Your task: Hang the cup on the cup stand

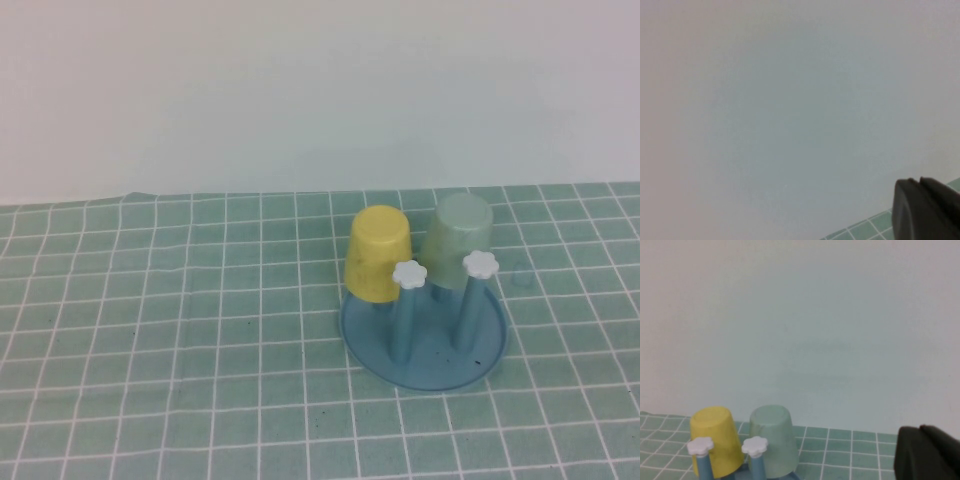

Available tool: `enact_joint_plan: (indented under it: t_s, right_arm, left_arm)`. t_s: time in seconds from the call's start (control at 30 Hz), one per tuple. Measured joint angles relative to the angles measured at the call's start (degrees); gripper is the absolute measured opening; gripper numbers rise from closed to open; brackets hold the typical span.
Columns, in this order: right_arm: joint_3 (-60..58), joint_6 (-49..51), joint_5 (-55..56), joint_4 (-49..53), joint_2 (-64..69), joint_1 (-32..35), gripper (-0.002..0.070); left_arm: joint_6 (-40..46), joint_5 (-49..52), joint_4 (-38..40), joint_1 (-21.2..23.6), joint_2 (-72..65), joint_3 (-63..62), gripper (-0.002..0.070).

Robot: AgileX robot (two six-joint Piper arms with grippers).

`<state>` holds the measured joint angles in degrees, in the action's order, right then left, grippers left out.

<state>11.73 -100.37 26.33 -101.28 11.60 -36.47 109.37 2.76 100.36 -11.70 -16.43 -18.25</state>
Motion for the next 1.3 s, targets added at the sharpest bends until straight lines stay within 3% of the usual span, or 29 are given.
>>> enact_joint_plan:
  t_s: [0.17,0.23,0.3,0.43,0.53,0.63,0.77,1.0,1.3]
  right_arm:
    - [0.00,0.00,0.00,0.00,0.00,0.00,-0.0001]
    - [0.00,0.00,0.00,0.00,0.00,0.00,-0.0001]
    - [0.00,0.00,0.00,0.00,0.00,0.00,-0.0001]
    - [0.00,0.00,0.00,0.00,0.00,0.00,-0.0001]
    - [0.00,0.02,0.00,0.00,0.00,0.00,-0.0001]
    - [0.00,0.02,0.00,0.00,0.00,0.00,-0.0001]
    - [0.00,0.02,0.00,0.00,0.00,0.00,-0.0001]
    - [0.00,0.02,0.00,0.00,0.00,0.00,-0.0001]
    - [0.00,0.02,0.00,0.00,0.00,0.00,-0.0001]
  left_arm:
    - [-0.69,0.00,0.00,0.00,0.12,0.00,-0.0001]
    - [-9.76,0.00,-2.03,0.00,0.12,0.00,-0.0001]
    - [-26.28,0.00,-14.70,0.00,0.12,0.00,-0.0001]
    - [-71.15,3.24,-56.30,0.00,0.45,0.00,-0.0001]
    - [-86.59,7.80,-69.73,0.00,0.45,0.00,-0.0001]
    - [-86.64,10.45,-71.08,0.00,0.45,0.00,-0.0001]
    - [-85.88,5.46,-72.44,0.00,3.43,3.68,-0.0001]
    - [-105.72,-2.00,-100.36,0.41,9.91,12.95,-0.0001]
    - [-109.37,3.35,-101.95,8.42,17.34,18.20,-0.0001]
